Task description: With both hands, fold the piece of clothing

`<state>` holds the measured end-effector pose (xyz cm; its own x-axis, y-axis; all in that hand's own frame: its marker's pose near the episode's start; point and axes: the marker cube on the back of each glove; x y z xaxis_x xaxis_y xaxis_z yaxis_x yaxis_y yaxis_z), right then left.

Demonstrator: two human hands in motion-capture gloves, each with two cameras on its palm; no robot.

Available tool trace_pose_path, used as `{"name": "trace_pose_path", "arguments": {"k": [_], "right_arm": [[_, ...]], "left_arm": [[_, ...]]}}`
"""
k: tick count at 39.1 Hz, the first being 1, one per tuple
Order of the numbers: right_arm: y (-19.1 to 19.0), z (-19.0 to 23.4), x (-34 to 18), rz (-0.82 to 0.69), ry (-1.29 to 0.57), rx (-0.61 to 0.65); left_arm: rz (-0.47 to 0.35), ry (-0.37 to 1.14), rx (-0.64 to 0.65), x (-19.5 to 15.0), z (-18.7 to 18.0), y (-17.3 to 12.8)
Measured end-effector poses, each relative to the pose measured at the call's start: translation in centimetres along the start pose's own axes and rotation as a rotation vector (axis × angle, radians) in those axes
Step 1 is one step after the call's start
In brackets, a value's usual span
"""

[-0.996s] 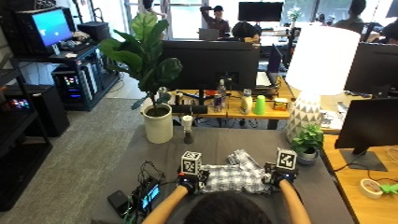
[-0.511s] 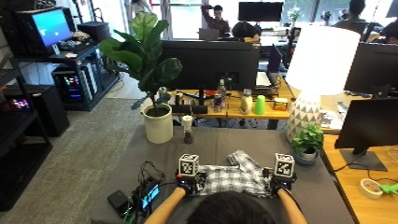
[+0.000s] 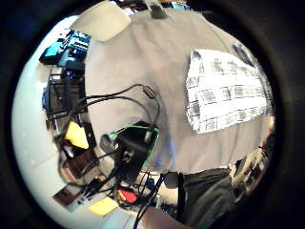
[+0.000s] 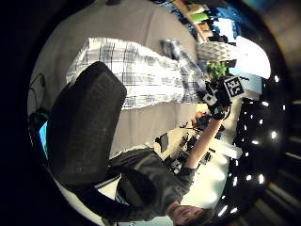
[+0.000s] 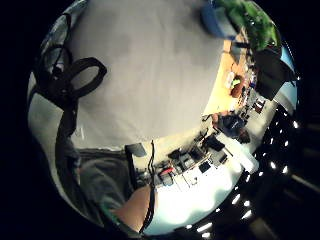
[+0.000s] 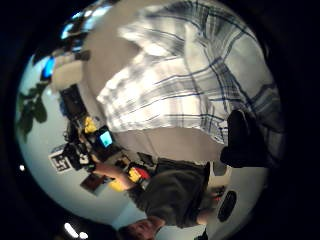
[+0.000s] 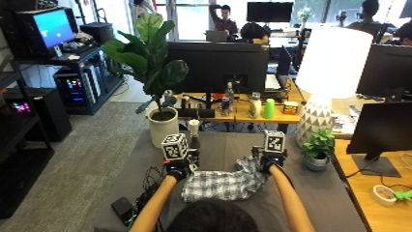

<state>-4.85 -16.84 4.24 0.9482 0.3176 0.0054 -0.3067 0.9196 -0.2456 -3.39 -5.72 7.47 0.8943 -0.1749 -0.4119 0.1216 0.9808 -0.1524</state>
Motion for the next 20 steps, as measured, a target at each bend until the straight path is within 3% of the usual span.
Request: {"name": "trace_pose_path", "arguments": {"k": [4,6,8,12,17,20], "right_arm": [[0.3,-1.9,-6.1,-0.037,-0.008,-0.021],[0.5,-2.3,-10.4,-0.147,-0.018,0.047],[0.8,-1.7,-15.7,-0.277,-0.011,0.115],[3.0,1.4,-25.0,-0.412,0.018,0.127],[8.9,6.2,-31.8,-0.442,-0.083,-0.023],[10.1,9.0,-34.1,-0.484,-0.181,-0.163]], "left_arm": [[0.001,0.045,0.093,-1.0,-2.4,0.3],[-0.01,0.081,0.143,-1.5,-3.7,0.9],[-0.02,0.13,0.191,-1.9,-5.1,1.7],[-0.051,0.189,0.238,-2.8,-6.9,3.1],[-0.078,0.191,0.227,-4.1,-7.0,3.6],[-0.088,0.191,0.203,-4.9,-6.7,3.8]]}}
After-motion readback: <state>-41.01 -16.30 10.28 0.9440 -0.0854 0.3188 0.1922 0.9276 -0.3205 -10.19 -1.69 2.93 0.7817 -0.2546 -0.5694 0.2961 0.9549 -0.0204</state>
